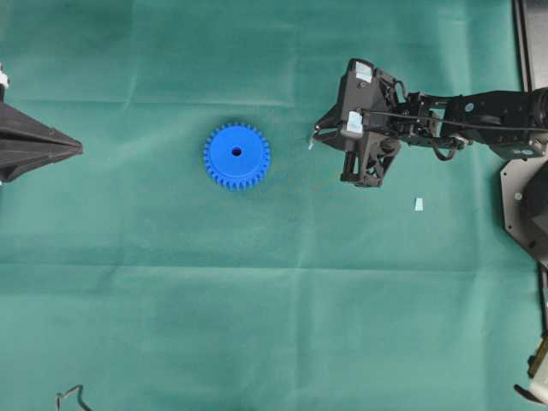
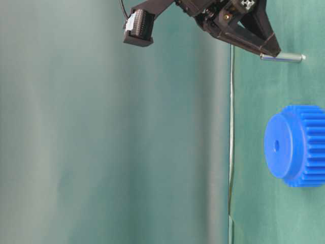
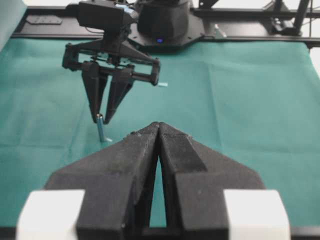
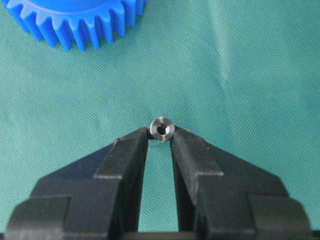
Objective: Insert the shaft into the center hole of the gear.
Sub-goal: 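Lower the right gripper over the silver shaft and close on it, then lift the shaft upright and carry it left over the blue gear's hole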
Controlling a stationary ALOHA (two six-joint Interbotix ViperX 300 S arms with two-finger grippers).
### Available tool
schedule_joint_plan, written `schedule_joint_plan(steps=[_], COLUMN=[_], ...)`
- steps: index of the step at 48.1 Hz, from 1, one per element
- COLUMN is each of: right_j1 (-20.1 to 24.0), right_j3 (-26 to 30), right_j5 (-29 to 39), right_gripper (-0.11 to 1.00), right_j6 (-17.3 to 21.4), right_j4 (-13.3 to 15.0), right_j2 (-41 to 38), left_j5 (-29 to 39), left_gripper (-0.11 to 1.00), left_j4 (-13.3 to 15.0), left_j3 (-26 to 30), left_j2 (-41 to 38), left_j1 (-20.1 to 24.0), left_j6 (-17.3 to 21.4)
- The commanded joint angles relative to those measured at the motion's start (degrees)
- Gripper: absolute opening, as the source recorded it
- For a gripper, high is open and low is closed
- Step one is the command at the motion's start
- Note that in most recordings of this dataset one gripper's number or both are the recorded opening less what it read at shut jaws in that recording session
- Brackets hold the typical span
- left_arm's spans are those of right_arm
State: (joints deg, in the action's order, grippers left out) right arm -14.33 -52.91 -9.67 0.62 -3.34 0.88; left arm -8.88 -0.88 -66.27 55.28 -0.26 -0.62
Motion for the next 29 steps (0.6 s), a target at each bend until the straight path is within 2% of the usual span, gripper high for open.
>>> schedule_joint_plan(steps=[1,10,23,29], right_j1=[0.0,0.1,0.1,0.1], right_j3=[1.4,2.2,4.9,5.3], right_j5=[-0.2,1.3,11.4,14.1], right_gripper=[0.21,0.21,0.21,0.21], right_j6=[0.0,-0.2,-0.6,-0.6], right_j4=[-0.2,0.0,0.7,0.7], right_j2=[0.6,2.6,12.0,15.2], left_j5=[-0.4,-0.4,-0.4,-0.4], left_gripper=[0.00,0.00,0.00,0.00], left_j4=[-0.2,-0.2,-0.2,-0.2], left_j3=[1.4,1.5,1.5,1.5], left_j2=[-0.2,-0.2,0.0,0.0], left_j1=[-0.1,-0.1,-0.1,-0.1], left_j6=[0.0,0.0,0.0,0.0])
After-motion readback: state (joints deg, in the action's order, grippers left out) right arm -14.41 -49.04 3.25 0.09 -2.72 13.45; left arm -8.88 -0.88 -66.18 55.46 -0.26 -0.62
